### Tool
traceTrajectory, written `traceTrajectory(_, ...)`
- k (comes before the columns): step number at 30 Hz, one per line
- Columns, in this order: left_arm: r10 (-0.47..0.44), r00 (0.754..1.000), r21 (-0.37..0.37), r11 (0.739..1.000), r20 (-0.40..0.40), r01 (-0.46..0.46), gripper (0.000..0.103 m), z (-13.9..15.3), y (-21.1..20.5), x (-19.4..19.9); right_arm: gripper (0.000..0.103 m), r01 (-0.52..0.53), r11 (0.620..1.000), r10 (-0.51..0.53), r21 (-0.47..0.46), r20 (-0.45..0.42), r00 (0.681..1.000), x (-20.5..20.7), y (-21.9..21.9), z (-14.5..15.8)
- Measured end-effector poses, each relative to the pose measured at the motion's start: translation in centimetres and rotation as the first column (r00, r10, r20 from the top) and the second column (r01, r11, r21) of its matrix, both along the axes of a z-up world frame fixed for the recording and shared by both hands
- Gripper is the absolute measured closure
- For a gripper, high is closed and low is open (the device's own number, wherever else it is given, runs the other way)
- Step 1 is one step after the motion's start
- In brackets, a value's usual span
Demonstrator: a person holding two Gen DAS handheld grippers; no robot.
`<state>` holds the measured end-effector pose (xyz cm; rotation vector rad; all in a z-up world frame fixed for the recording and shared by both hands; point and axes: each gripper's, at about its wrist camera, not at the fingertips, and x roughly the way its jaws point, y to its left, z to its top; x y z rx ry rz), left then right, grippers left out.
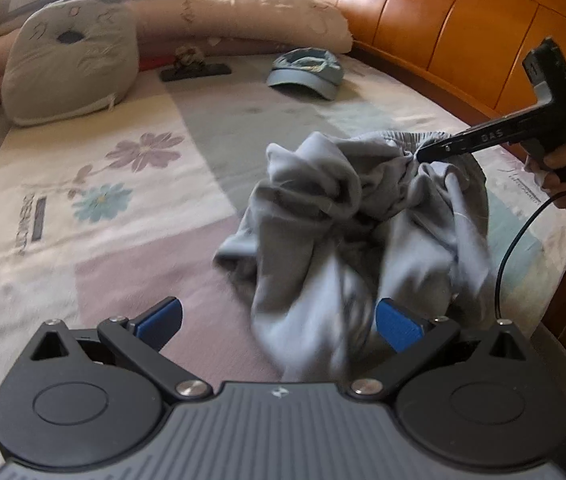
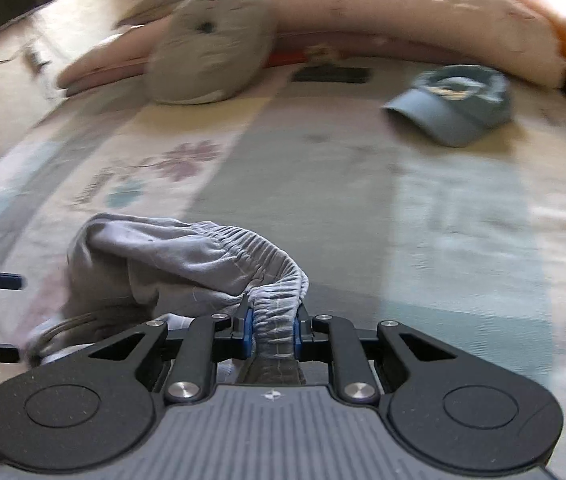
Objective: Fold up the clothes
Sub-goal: 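Grasp the elastic waistband with the right tool and lift it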
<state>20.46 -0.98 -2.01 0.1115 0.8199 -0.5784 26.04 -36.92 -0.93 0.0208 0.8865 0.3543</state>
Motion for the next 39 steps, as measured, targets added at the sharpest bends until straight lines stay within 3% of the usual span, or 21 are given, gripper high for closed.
traceTrajectory(5,-0.034,0.999,-0.008,0.999,0.003,0.034,0.001,0.1,-1.5,0.3,0.082,0.150,0.977,-0.147,-0.148,0.030,0.989,-0.3,-3.3,-0.3)
traceTrajectory(8,-0.051,0.999,0.000,0.999,-0.007,0.051,0.001,-0.2,-2.1,0.3,0.081,0.172,0.964,-0.184,-0.205,-0.041,0.982,-0.6,-5.2,-1.6)
traceTrajectory(10,-0.057,0.998,0.007,0.998,-0.013,0.057,0.001,-0.4,-2.4,0.4,0.074,0.153,0.965,-0.180,-0.213,-0.113,0.977,-0.7,-5.9,-2.8)
traceTrajectory(15,-0.058,0.998,0.012,0.998,-0.015,0.058,0.001,-0.5,-2.6,0.5,0.062,0.120,0.976,-0.136,-0.181,-0.079,0.988,2.3,-4.8,-3.6)
traceTrajectory(17,-0.054,0.998,0.006,0.999,-0.016,0.054,0.001,-0.5,-2.6,0.7,0.053,0.106,0.980,-0.119,-0.168,-0.065,0.991,3.5,-4.4,-3.9)
traceTrajectory(22,-0.025,0.999,-0.001,1.000,-0.030,0.025,0.001,-1.0,-2.5,0.9,0.049,0.071,0.988,-0.075,-0.137,-0.029,0.997,6.5,-3.4,-4.7)
traceTrajectory(29,0.023,0.998,-0.011,1.000,-0.057,-0.024,0.001,-1.7,-1.2,1.2,0.050,0.064,0.990,-0.062,-0.123,0.017,0.998,9.6,-2.7,-5.1)
traceTrajectory(30,0.026,0.998,-0.008,1.000,-0.057,-0.027,0.001,-1.7,-1.1,1.2,0.055,0.071,0.990,-0.068,-0.126,0.022,0.997,9.8,-2.8,-5.1)
traceTrajectory(31,0.028,0.998,-0.006,1.000,-0.056,-0.028,0.001,-1.8,-1.0,1.3,0.074,0.077,0.989,-0.074,-0.128,0.028,0.997,10.1,-2.8,-5.0)
traceTrajectory(32,0.029,0.998,-0.003,1.000,-0.055,-0.029,0.001,-1.8,-1.0,1.4,0.079,0.084,0.988,-0.080,-0.131,0.033,0.996,10.4,-2.8,-5.0)
traceTrajectory(39,0.030,0.999,0.002,1.000,-0.034,-0.030,0.001,-1.4,-1.1,1.4,0.080,0.130,0.981,-0.120,-0.147,0.072,0.990,12.2,-3.1,-4.7)
